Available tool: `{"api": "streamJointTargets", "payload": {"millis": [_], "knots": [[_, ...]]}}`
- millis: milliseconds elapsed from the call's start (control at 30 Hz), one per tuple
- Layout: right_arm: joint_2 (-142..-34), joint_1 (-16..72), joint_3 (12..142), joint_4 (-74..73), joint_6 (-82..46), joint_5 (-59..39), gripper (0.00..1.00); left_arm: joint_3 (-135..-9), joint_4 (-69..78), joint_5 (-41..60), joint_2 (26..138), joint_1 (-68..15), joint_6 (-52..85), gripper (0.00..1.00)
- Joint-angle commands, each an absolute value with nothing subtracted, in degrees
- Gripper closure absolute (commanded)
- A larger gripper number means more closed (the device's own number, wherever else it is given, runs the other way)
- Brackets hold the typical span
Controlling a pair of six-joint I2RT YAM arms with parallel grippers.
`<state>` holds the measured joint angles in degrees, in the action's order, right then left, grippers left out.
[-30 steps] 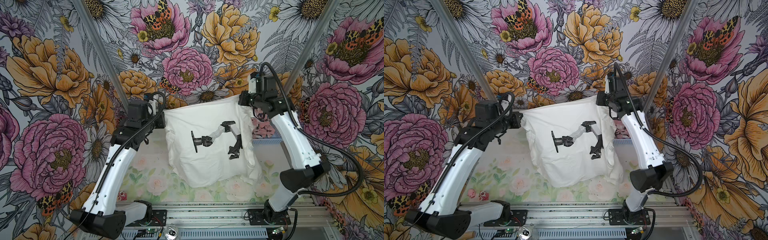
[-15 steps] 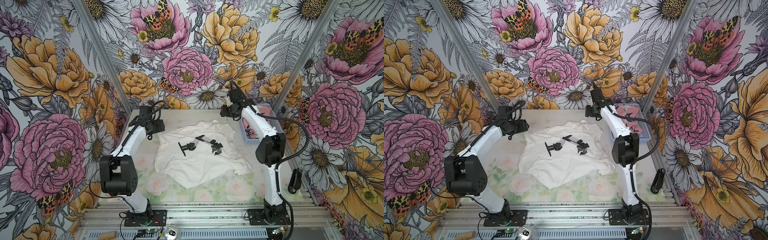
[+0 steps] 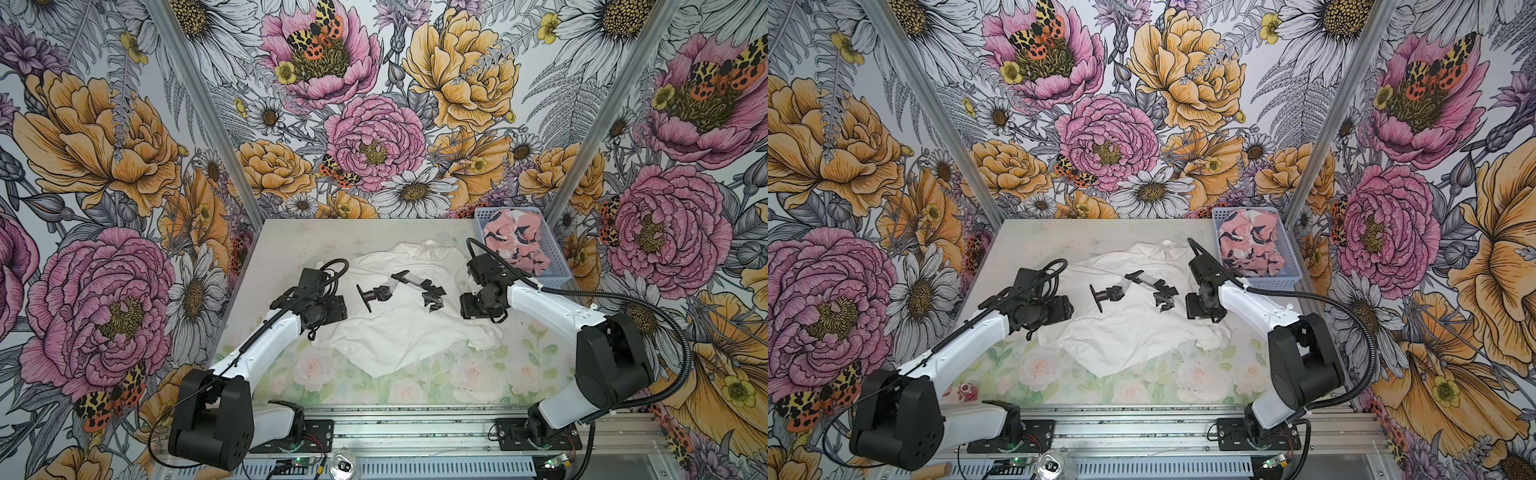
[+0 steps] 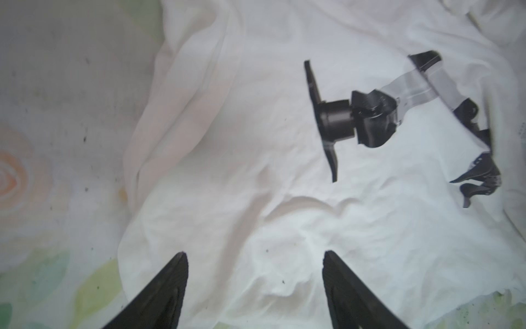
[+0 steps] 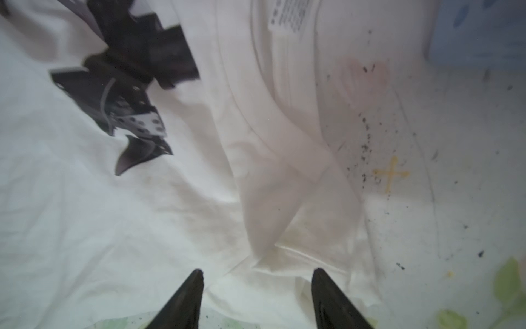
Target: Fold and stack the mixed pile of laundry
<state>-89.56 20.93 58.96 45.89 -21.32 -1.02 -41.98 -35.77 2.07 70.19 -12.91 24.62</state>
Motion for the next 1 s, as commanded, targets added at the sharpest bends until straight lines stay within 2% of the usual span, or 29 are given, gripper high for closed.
{"api": "streamJointTargets", "payload": {"millis": [0,267,400,500,600,667,733,967], "knots": [[-87.18,19.82,56.80,39.93,-20.15,1.94,0.35,-38.21,-34.78,-1.71,65.44,-12.53,31.24,0.29],[-92.72,18.90,56.41,34.12,-17.93,1.65,0.33,-34.35,-33.63,-1.74,66.02,-10.26,33.66,0.35],[-96.63,18.89,57.34,33.13,-18.27,0.65,0.36,-31.64,-30.52,0.03,67.63,-8.59,34.39,0.40],[-97.06,18.83,57.05,32.11,-19.07,0.01,0.50,-30.69,-28.74,0.92,69.45,-8.16,34.42,0.51],[-95.48,18.83,56.97,32.08,-19.24,0.17,0.71,-30.16,-27.07,1.49,70.51,-8.42,34.48,0.68],[-93.88,18.81,56.93,32.25,-19.23,0.44,0.86,-30.10,-26.64,1.65,70.74,-8.65,34.50,0.88],[-92.38,18.55,57.08,33.02,-19.24,0.27,1.00,-30.30,-26.88,2.08,69.68,-8.71,34.47,1.00],[-82.09,17.28,58.85,39.99,-19.56,-1.91,1.00,-36.34,-37.76,-0.05,55.49,-9.27,34.47,1.00]]}}
